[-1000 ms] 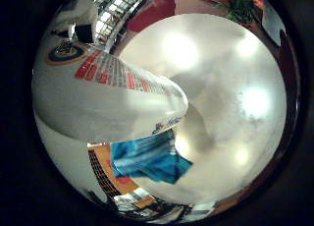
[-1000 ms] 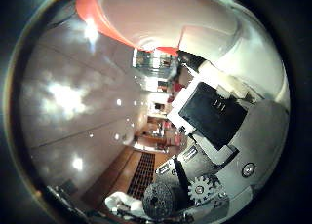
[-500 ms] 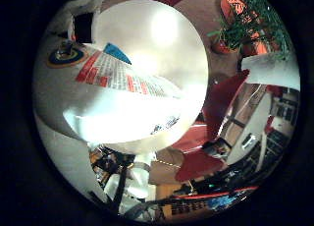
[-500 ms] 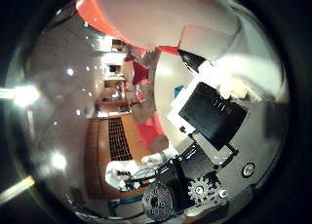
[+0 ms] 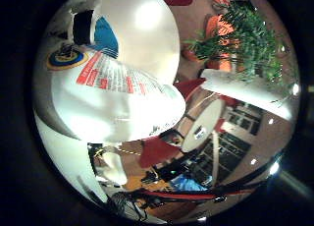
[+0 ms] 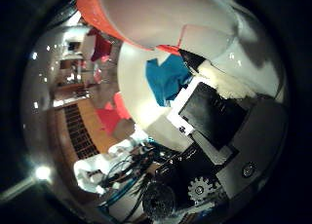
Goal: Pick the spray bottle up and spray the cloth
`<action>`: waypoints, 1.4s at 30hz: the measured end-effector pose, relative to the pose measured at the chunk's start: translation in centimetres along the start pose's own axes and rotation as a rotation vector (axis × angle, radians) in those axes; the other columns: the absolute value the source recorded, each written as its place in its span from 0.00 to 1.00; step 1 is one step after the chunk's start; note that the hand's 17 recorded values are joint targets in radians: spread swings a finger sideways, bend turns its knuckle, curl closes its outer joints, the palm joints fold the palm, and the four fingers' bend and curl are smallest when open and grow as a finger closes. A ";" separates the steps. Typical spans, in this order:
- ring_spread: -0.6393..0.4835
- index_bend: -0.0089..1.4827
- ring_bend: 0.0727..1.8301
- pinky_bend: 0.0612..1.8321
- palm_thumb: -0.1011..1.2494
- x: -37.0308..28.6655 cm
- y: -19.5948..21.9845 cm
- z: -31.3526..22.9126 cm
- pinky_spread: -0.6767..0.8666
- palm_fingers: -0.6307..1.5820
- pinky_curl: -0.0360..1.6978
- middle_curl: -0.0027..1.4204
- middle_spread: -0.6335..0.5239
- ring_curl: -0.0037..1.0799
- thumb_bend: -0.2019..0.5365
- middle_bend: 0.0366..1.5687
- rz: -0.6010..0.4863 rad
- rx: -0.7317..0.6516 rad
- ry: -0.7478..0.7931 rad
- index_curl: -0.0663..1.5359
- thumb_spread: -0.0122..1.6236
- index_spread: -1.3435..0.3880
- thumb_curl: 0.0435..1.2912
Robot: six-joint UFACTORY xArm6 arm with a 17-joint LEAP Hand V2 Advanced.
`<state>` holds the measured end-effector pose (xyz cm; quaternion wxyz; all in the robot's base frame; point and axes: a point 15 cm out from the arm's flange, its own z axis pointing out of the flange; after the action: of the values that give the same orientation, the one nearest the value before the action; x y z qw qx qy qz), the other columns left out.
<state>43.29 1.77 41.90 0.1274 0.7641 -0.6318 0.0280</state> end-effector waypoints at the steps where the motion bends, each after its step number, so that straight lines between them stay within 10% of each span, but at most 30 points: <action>1: 0.39 0.77 0.75 0.57 0.82 -0.4 -0.1 0.0 0.32 0.79 0.77 0.46 0.46 0.66 0.25 0.90 -0.005 -0.007 0.035 0.52 0.59 0.65 0.56; 27: 0.38 0.78 0.73 0.56 0.82 -4.3 -1.7 3.0 0.30 0.80 0.77 0.47 0.46 0.71 0.25 0.90 -0.049 -0.108 0.186 0.51 0.63 0.66 0.55; 42: 0.38 0.78 0.73 0.56 0.85 -22.8 1.3 -7.3 0.29 0.80 0.77 0.47 0.46 0.71 0.26 0.89 -0.308 0.201 -0.312 0.51 0.62 0.65 0.56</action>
<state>38.29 25.05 44.51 -0.0456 0.8553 -0.5140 -0.0474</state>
